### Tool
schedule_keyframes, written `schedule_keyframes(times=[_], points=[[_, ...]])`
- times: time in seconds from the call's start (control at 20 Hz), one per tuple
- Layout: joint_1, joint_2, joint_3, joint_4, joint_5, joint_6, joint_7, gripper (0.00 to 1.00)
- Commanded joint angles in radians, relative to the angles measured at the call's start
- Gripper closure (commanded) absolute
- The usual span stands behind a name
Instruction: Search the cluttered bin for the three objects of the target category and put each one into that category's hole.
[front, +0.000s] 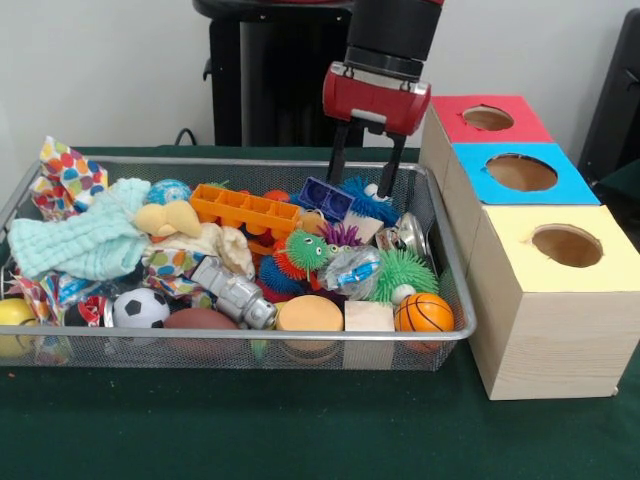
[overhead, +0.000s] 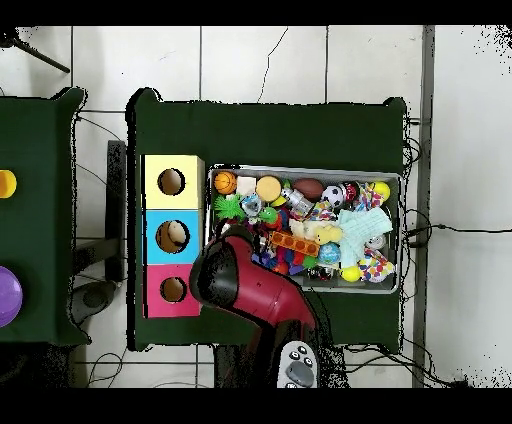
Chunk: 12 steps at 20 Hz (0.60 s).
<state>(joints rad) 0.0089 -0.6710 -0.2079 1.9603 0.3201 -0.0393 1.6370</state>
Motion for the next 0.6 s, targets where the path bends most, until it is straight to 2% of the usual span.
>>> schedule_keyframes(times=[0.05,0.6], points=[[-0.029,0.085,0.04,-0.118,0.071,-0.009,0.224,0.0],[-0.05,0.13,0.131,-0.12,0.087,-0.142,0.297,0.0]])
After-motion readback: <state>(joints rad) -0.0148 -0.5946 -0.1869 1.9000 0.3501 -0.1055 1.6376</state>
